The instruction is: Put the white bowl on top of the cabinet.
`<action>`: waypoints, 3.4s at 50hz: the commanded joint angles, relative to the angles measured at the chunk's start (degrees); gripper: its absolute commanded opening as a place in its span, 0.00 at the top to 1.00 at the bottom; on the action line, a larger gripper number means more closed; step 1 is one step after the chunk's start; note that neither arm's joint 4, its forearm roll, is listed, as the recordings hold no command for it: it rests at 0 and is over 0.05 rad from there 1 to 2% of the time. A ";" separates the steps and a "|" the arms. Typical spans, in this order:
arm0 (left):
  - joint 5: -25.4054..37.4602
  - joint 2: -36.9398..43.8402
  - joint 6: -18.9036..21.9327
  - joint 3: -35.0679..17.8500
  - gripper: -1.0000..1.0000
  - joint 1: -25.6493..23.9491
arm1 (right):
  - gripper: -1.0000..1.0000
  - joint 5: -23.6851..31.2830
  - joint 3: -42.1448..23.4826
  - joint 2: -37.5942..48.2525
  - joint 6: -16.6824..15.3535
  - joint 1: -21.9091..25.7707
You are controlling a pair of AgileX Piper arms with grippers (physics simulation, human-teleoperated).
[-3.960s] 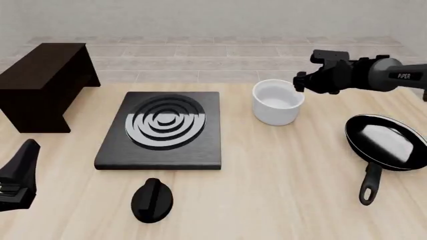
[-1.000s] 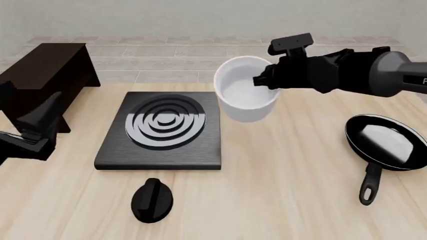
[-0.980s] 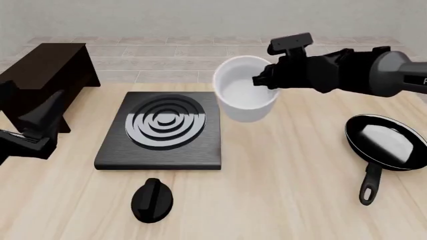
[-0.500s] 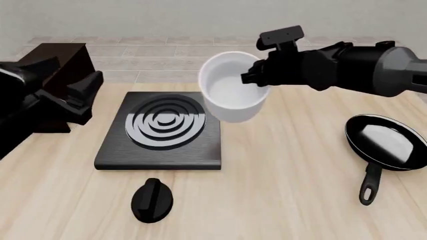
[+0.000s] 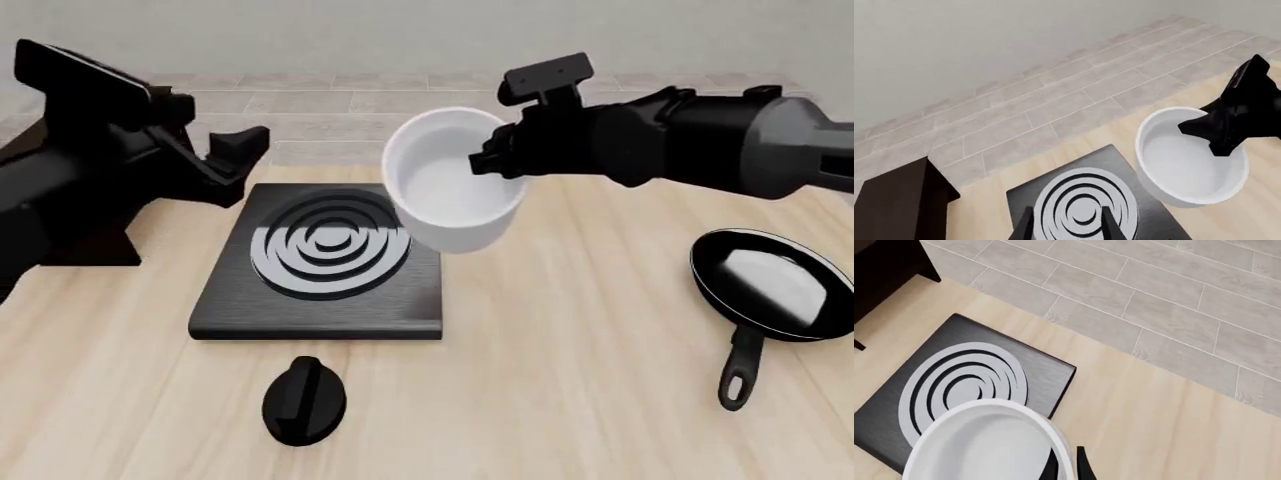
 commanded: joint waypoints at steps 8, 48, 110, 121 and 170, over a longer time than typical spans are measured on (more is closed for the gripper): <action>10.14 3.63 -4.60 -8.74 0.00 -4.67 | 1.00 -0.74 -0.43 -0.07 -0.58 1.24; 17.46 12.50 -15.88 -16.84 0.00 -13.08 | 1.00 -0.51 0.87 -2.32 -0.08 4.98; 12.29 18.61 -17.05 -15.45 0.00 -10.78 | 1.00 -1.52 5.00 -7.15 2.17 9.10; 11.25 20.08 -17.14 -15.11 0.00 -11.08 | 1.00 -1.62 5.69 -8.06 2.53 9.80; 11.78 17.85 -17.80 -14.71 1.00 -7.76 | 0.00 -0.04 5.08 -9.37 1.20 9.80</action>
